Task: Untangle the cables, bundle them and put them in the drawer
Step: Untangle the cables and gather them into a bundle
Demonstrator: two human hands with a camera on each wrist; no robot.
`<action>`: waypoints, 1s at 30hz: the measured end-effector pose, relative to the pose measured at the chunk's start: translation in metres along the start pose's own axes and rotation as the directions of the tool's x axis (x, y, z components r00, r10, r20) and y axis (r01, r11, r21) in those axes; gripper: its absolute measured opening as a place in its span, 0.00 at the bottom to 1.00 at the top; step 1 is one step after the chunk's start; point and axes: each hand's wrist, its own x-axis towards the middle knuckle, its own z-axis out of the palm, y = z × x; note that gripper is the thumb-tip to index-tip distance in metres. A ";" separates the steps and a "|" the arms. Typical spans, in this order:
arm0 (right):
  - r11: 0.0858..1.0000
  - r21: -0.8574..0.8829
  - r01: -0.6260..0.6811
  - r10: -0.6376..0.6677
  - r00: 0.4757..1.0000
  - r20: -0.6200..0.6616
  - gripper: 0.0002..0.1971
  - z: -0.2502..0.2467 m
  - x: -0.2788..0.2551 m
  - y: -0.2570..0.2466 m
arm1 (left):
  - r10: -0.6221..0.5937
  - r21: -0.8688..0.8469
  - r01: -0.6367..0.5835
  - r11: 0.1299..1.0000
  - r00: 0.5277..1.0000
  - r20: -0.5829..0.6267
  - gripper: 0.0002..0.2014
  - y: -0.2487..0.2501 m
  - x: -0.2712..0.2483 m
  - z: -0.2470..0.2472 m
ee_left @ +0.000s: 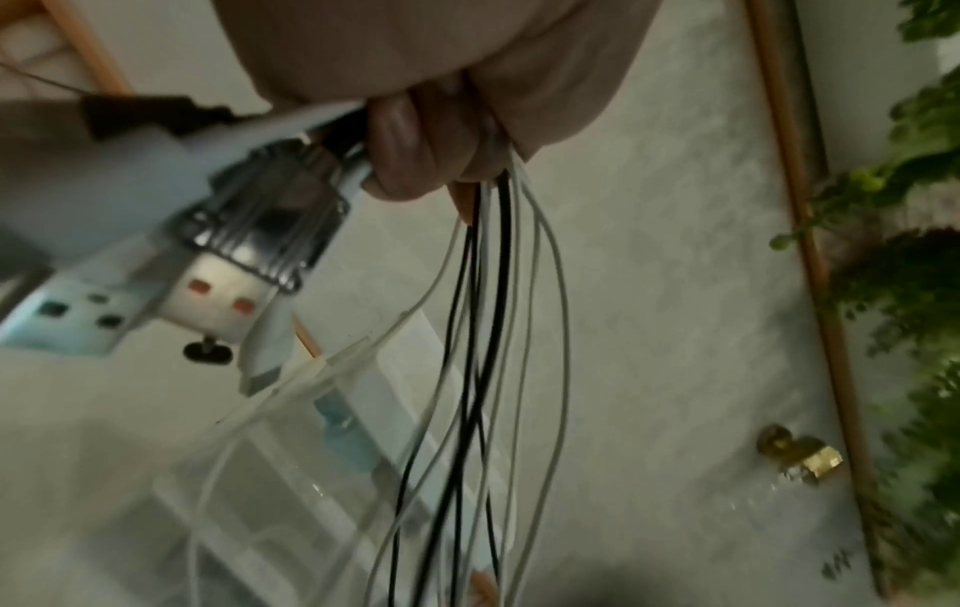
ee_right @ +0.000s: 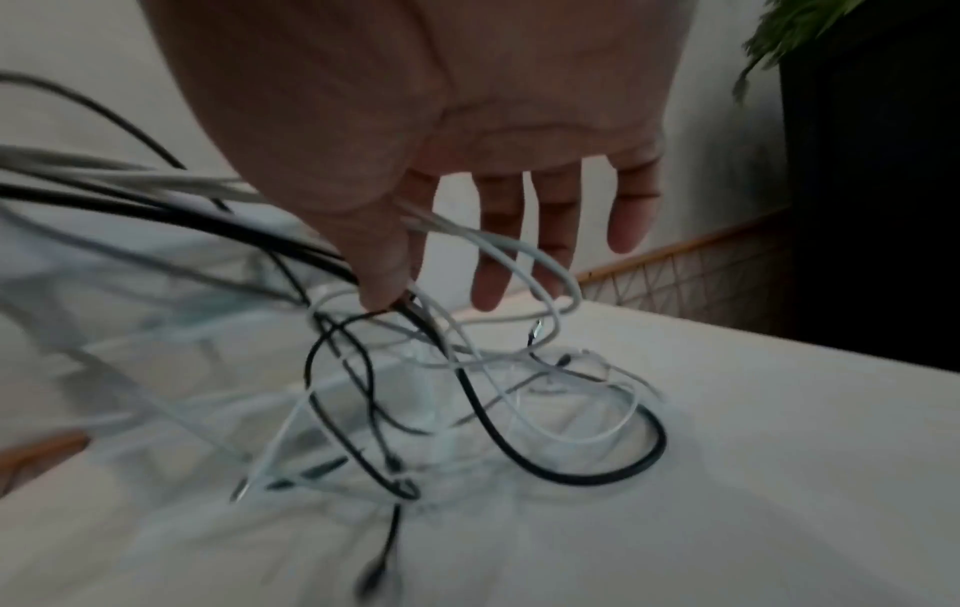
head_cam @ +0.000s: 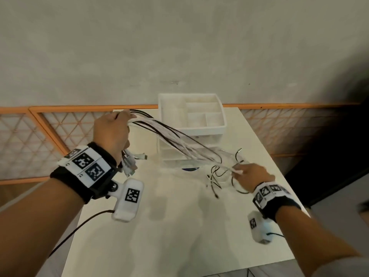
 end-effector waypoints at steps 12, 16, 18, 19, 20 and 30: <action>0.877 0.396 0.273 -0.169 0.946 -0.278 0.44 -0.054 -0.015 -0.030 | -0.033 0.063 0.031 0.998 0.999 0.034 0.14 -0.005 -0.009 0.019; 0.630 0.349 0.693 -0.424 0.685 -0.593 0.27 -0.015 -0.063 -0.061 | -0.073 -0.043 0.079 0.996 0.990 0.119 0.14 0.011 -0.016 0.027; 0.568 0.285 0.772 -0.583 0.622 -0.522 0.27 0.007 -0.077 -0.087 | -0.083 -0.055 0.097 0.994 0.974 0.213 0.14 0.020 -0.026 0.035; 0.584 0.283 0.761 -0.617 0.642 -0.455 0.25 0.017 -0.077 -0.097 | -0.077 -0.056 0.095 0.994 0.961 0.266 0.13 0.026 -0.031 0.039; 0.625 0.287 0.726 -0.620 0.685 -0.382 0.21 0.026 -0.075 -0.105 | -0.062 -0.060 0.084 0.995 0.950 0.307 0.13 0.032 -0.036 0.042; 0.964 0.147 0.222 -0.237 0.968 0.088 0.17 0.032 0.004 -0.021 | 0.023 -0.050 -0.017 0.999 0.993 0.119 0.13 0.031 -0.005 0.015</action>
